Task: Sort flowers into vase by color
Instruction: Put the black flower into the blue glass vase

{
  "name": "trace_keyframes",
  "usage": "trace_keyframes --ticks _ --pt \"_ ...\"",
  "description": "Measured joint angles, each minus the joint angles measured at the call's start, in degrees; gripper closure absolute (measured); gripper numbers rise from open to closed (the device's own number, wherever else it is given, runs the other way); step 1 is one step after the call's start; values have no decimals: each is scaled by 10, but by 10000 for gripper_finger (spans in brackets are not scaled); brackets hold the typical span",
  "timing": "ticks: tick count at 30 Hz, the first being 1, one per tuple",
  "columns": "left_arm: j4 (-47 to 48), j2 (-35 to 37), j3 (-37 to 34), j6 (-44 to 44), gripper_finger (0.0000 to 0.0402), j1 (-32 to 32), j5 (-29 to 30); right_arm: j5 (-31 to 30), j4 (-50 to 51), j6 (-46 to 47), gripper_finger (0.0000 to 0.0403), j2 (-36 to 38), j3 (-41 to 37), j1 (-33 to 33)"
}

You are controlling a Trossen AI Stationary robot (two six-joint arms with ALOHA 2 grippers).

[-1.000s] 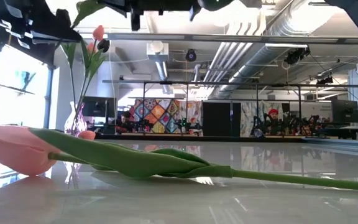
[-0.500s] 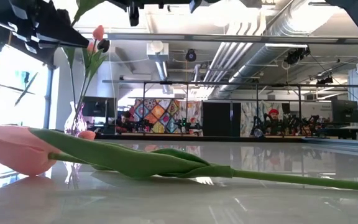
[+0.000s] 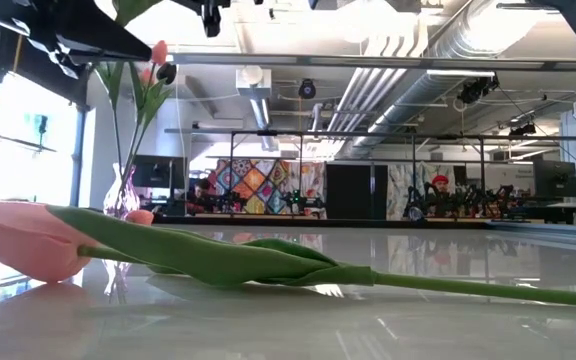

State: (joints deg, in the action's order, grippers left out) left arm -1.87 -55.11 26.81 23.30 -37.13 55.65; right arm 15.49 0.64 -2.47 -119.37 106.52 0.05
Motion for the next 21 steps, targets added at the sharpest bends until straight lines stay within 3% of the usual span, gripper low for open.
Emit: trace_keyframes --ticks 7,15,21 --pt "-2 0 0 -19 401 8 15 -36 2 -15 341 0 0 -5" --pt "-6 39 0 -45 401 -53 106 -165 194 18 251 46 0 -2" --pt "4 92 0 -77 401 -101 161 -165 230 -16 231 83 -16 -22"
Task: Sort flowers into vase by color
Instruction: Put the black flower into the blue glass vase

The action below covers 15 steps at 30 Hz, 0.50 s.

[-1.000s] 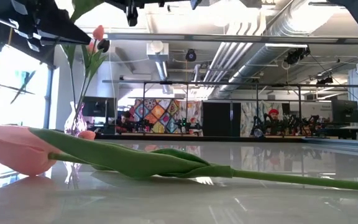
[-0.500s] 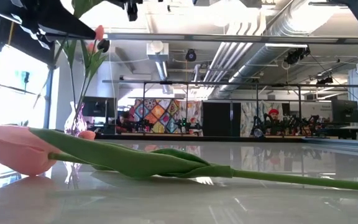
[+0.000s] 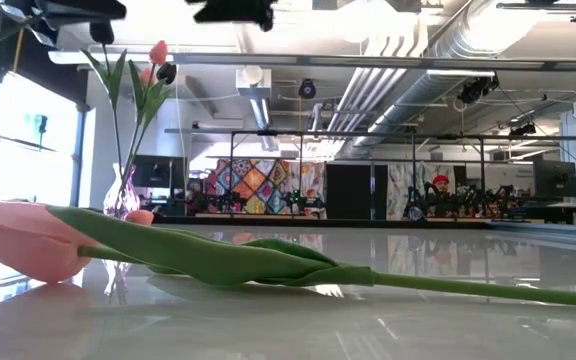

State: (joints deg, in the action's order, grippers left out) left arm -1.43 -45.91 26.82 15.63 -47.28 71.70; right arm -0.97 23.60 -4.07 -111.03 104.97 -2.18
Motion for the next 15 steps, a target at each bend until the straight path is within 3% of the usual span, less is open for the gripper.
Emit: trace_keyframes --ticks 7,12,15 --pt "7 32 0 -44 401 -74 81 -18 -65 24 230 83 -127 -8" --pt "6 45 0 -48 401 -116 119 -16 -237 61 230 155 -297 -11" --pt "0 50 0 -54 401 -135 127 -17 -402 82 230 177 -400 -17"
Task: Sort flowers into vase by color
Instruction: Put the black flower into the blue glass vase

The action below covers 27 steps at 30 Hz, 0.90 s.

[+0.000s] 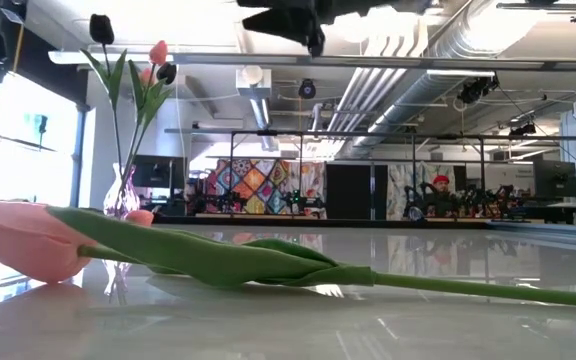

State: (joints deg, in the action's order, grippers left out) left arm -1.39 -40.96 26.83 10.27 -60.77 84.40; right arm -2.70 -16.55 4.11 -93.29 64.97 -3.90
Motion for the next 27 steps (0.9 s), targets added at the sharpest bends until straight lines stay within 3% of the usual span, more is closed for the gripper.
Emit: trace_keyframes --ticks 3,7,20,23,27 --pt "-8 10 0 -1 401 -14 3 -1 -144 12 230 1 -80 -13" --pt "-32 18 0 -5 401 -30 2 -10 -241 29 230 1 -151 -25" --pt "-171 18 0 -104 401 -28 -11 -18 -297 64 230 1 -218 -31" --pt "-196 8 0 -125 401 -1 -54 -16 -300 61 230 1 -218 -33" --pt "-251 -17 0 -179 401 47 -187 -16 -304 60 230 1 -218 -33"
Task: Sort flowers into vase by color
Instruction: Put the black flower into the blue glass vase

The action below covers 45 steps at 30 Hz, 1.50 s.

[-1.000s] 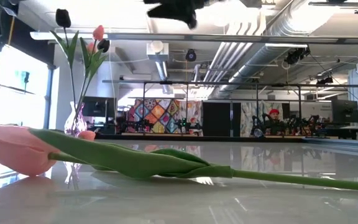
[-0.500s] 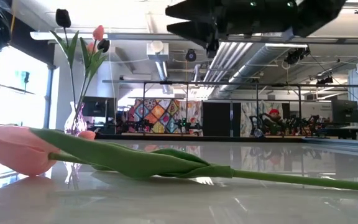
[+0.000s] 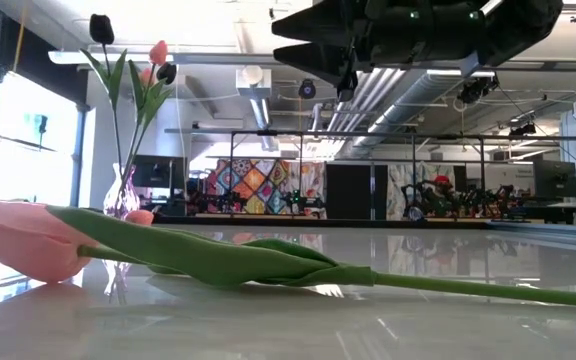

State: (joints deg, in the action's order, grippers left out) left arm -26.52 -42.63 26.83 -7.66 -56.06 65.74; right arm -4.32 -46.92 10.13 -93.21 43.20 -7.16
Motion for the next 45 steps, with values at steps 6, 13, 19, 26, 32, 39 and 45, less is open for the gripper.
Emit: trace_keyframes --ticks 6,13,19,26,32,39,45 --pt "-184 -65 0 -144 401 47 -199 0 -1 3 230 0 0 0" --pt "-339 -140 0 -263 401 48 -241 0 9 18 230 0 0 0" --pt "-559 -220 -47 -372 401 23 -210 2 31 30 230 0 0 0" --pt "-635 -224 -128 -333 401 -16 -144 3 55 44 230 0 0 -6" --pt "-634 -186 -132 -342 401 -60 -68 2 56 50 230 0 0 -8" --pt "-632 -175 -132 -333 401 -66 -7 -19 6 65 230 -5 0 -8" --pt "-568 -189 -132 -261 401 -1 -9 40 -44 30 231 -40 62 -8"
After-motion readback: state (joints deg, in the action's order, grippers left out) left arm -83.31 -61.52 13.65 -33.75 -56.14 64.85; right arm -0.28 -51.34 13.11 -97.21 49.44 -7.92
